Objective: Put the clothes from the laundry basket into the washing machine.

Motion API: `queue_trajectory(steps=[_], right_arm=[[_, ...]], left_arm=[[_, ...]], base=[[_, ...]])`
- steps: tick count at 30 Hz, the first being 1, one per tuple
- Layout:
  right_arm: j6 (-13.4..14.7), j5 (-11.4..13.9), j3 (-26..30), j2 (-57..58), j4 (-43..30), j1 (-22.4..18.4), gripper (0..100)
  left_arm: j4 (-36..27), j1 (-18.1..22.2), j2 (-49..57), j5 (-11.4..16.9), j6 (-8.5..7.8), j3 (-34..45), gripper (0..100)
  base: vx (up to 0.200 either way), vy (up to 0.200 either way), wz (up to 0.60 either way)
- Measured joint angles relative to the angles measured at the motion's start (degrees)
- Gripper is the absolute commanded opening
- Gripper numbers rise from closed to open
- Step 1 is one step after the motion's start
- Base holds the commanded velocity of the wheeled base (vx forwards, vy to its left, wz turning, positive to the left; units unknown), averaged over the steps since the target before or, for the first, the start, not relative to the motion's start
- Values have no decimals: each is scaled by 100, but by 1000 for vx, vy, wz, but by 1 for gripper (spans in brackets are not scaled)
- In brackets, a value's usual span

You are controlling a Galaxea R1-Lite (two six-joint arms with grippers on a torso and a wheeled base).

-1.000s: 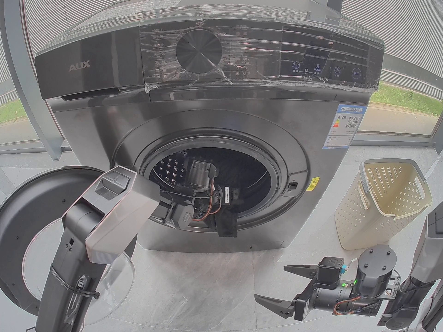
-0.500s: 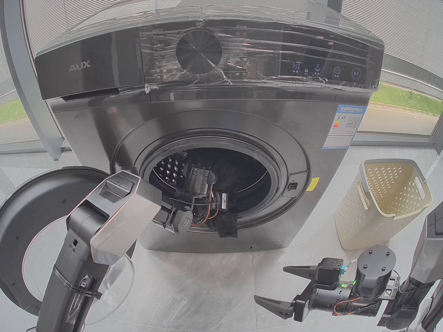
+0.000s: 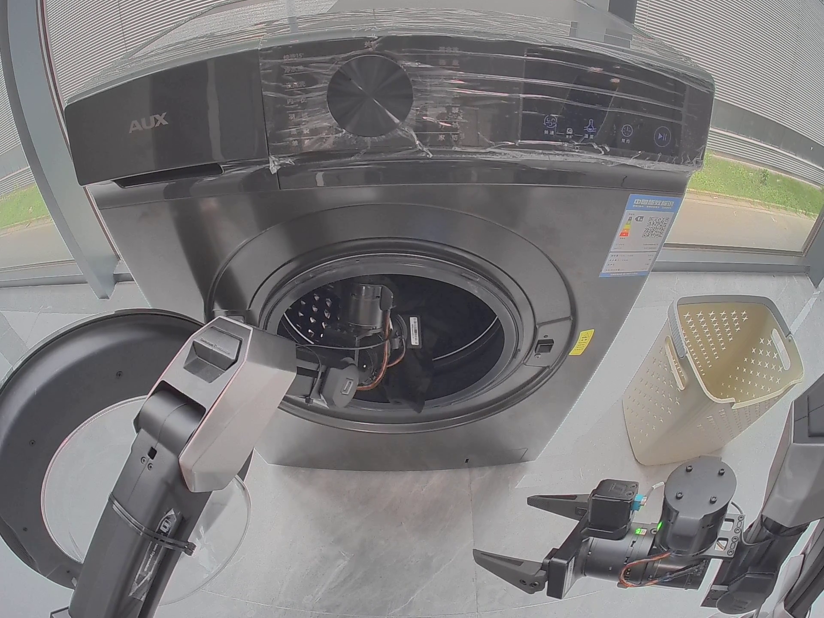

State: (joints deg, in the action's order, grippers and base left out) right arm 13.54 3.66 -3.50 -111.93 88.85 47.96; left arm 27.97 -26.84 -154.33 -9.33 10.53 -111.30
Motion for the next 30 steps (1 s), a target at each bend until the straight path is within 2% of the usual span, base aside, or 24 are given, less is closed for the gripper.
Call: queue_trajectory(steps=[7, 8, 15, 19, 23, 30], right_arm=[[0, 0, -2, -30, 0, -2, 100], [-2, 0, -2, -35, 0, -2, 100], [0, 1, -2, -59, -2, -9, 100], [0, 0, -2, -59, 0, -9, 100], [0, 0, -2, -59, 0, -9, 100], [-2, 1, -2, -63, 0, -2, 100]], left_arm=[[235, 185, -210, -82, 2, -300, 0], [238, 201, -221, -82, 6, -306, 100], [104, 166, -126, -63, 262, -311, 100], [-82, 83, 152, 46, 318, 28, 100], [-284, -49, 538, 165, 290, 653, 100], [-422, -199, 1139, 347, 16, 2010, 100]], base=[[0, 0, 0], [0, 0, 0], [0, 0, 0], [0, 0, 0], [0, 0, 0], [0, 0, 0]])
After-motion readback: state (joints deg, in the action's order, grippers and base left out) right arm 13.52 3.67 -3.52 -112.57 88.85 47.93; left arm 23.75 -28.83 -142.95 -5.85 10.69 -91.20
